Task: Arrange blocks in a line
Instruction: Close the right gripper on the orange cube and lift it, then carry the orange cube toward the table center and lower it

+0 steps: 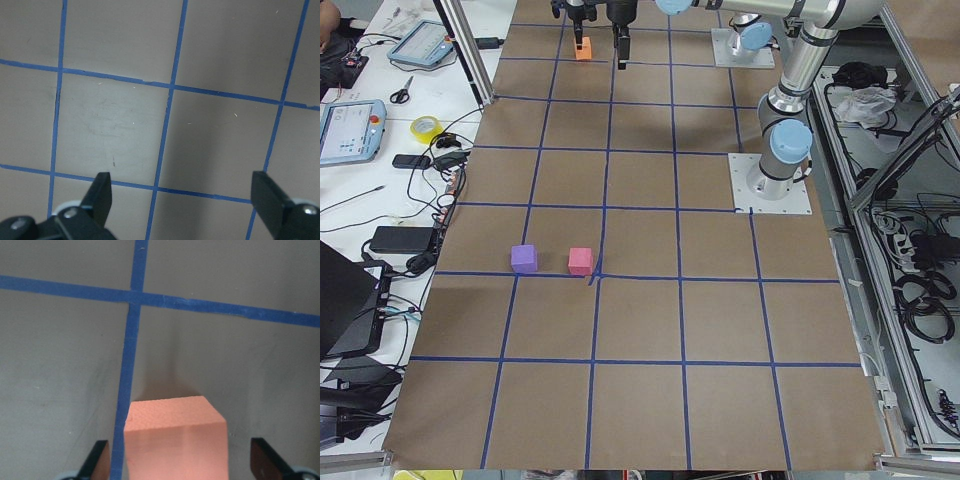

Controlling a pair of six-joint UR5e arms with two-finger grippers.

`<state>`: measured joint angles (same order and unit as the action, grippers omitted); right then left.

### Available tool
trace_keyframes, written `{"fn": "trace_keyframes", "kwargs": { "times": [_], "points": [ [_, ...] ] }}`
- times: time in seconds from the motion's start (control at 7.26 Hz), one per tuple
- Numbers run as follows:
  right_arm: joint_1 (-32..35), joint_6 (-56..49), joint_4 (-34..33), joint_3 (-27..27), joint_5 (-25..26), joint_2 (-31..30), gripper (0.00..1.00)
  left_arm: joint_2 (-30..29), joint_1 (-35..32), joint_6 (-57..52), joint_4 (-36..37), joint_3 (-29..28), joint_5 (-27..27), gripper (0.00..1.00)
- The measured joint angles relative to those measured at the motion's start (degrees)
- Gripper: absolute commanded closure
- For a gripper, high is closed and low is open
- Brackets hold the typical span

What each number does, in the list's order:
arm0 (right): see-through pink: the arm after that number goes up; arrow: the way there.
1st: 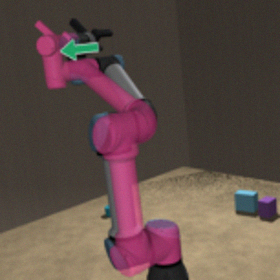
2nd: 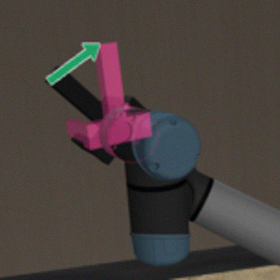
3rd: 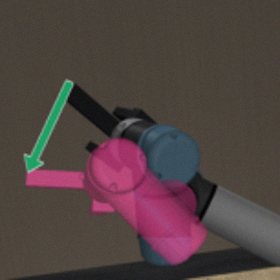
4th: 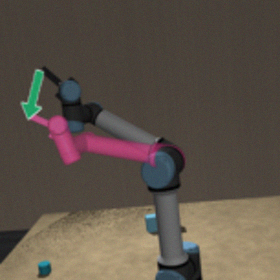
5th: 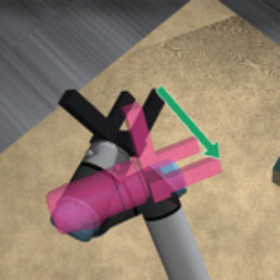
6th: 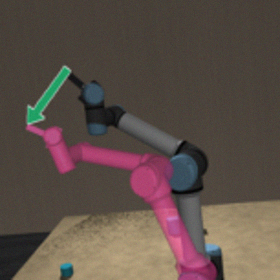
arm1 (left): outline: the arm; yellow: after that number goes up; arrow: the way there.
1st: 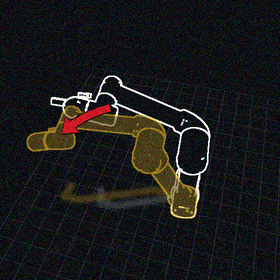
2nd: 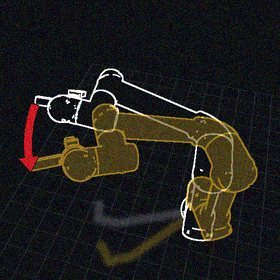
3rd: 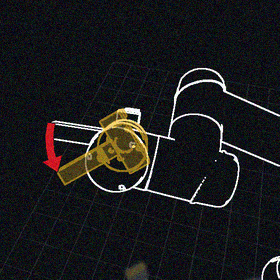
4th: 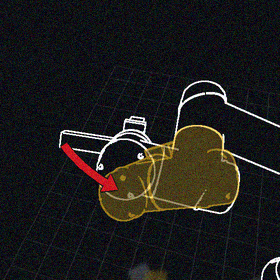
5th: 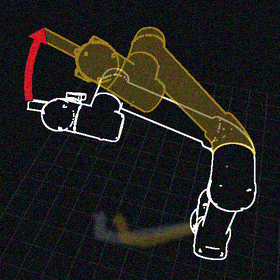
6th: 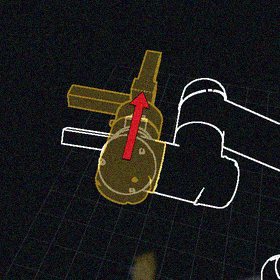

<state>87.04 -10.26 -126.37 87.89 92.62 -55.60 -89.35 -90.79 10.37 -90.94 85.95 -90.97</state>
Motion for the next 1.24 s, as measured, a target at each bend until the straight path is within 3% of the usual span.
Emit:
{"fn": "trace_keyframes", "kwargs": {
  "times": [0.14, 0.28, 0.41, 0.55, 0.83, 1.24],
  "points": [
    [0.02, 0.0, -0.22, 0.48, 0.0, 0.54, 0.54, -0.01, 0.0, 0.0, -0.02, 0.0, 0.0, 0.0],
    [0.05, 0.0, -0.31, 0.73, 0.06, 0.8, 0.61, -0.03, -0.01, 0.0, -0.02, 0.0, 0.0, 0.0],
    [0.05, 0.17, -0.37, 0.8, 0.09, 0.79, 0.8, -0.03, -0.02, 0.0, -0.03, 0.0, 0.0, 0.0],
    [0.14, 0.59, -0.42, 0.44, -0.12, 0.52, 0.86, -0.04, -0.02, 0.0, -0.03, 0.0, 0.0, 0.0],
    [3.07, 4.1, 0.2, -2.54, -0.47, -0.62, 0.85, -0.16, 0.25, -0.11, 0.17, -0.14, 0.24, 0.0],
    [13.2, 20.45, 3.02, -7.69, 0.01, -0.09, 0.84, -0.95, 3.39, -1.71, 2.07, -0.82, 0.11, 0.0]
  ]
}}
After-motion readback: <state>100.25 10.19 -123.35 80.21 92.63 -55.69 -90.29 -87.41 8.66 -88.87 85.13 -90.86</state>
